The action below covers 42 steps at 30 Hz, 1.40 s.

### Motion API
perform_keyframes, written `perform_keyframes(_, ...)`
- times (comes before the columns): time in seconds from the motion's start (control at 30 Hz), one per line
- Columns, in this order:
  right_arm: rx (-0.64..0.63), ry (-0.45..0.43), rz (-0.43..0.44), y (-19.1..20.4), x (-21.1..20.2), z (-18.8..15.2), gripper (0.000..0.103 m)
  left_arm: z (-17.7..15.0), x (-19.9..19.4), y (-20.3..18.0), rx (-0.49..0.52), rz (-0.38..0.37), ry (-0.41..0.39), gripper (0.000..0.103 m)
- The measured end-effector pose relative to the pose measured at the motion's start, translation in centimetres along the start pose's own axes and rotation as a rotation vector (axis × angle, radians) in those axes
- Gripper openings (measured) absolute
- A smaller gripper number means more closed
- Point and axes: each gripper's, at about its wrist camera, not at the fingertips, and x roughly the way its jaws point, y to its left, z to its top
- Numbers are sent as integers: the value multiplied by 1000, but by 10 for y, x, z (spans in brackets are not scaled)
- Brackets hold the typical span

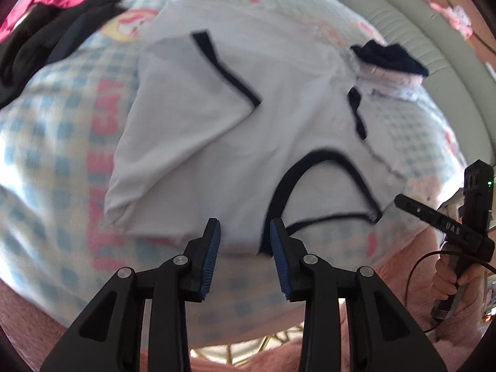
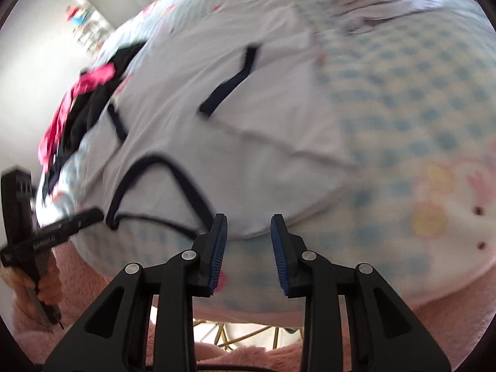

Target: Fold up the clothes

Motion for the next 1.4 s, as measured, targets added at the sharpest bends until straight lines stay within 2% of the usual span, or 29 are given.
perform_keyframes(0.1,123,-67,-31,-29,-11,12,32,7,-6,-5,-21,55,-75,35)
perform_keyframes(0.17,178,-74,-34,-40,-11,17,34,10,-12,11,-109,78,-115,35)
perform_keyframes(0.27,185,-73,-23,-40,-4,23,37,8,-19,42,-247,86,-166,35)
perform_keyframes(0.37,207,-67,-113,-50,6,21,37,-4,-23,69,-340,81,-161,35)
perform_keyframes(0.4,222,-54,-117,-54,8,19,37,-6,-20,74,-352,100,-151,35)
perform_keyframes(0.43,240,-45,-108,-56,10,18,37,-10,-20,78,-351,125,-129,35)
perform_keyframes(0.47,258,-36,-99,-58,12,17,37,-11,-20,80,-349,110,-107,35)
perform_keyframes(0.6,188,-37,-68,-46,-1,14,37,-14,-39,76,-323,-47,-176,45)
perform_keyframes(0.7,160,-61,-63,-39,-8,13,38,-11,-41,72,-299,37,-203,45)
perform_keyframes(0.77,181,-67,-60,-42,-11,12,38,-12,-38,84,-384,78,-203,45)
perform_keyframes(0.87,209,-54,-55,-49,-10,11,38,-20,-36,100,-495,53,-227,45)
perform_keyframes(0.97,209,-43,-68,-55,-7,11,43,-20,-36,103,-498,44,-236,45)
perform_keyframes(1.0,216,-45,-64,-59,-6,12,43,-20,-37,101,-486,17,-249,45)
perform_keyframes(1.1,241,-49,-29,-60,-5,14,43,-24,-39,102,-466,-110,-234,45)
perform_keyframes(1.23,208,-3,45,-45,6,15,43,-25,-20,92,-463,-125,-165,46)
perform_keyframes(1.37,220,38,-43,-44,18,6,44,-30,-8,89,-461,-124,-133,46)
perform_keyframes(1.4,242,37,-38,-47,20,5,44,-30,-6,89,-452,-114,-128,46)
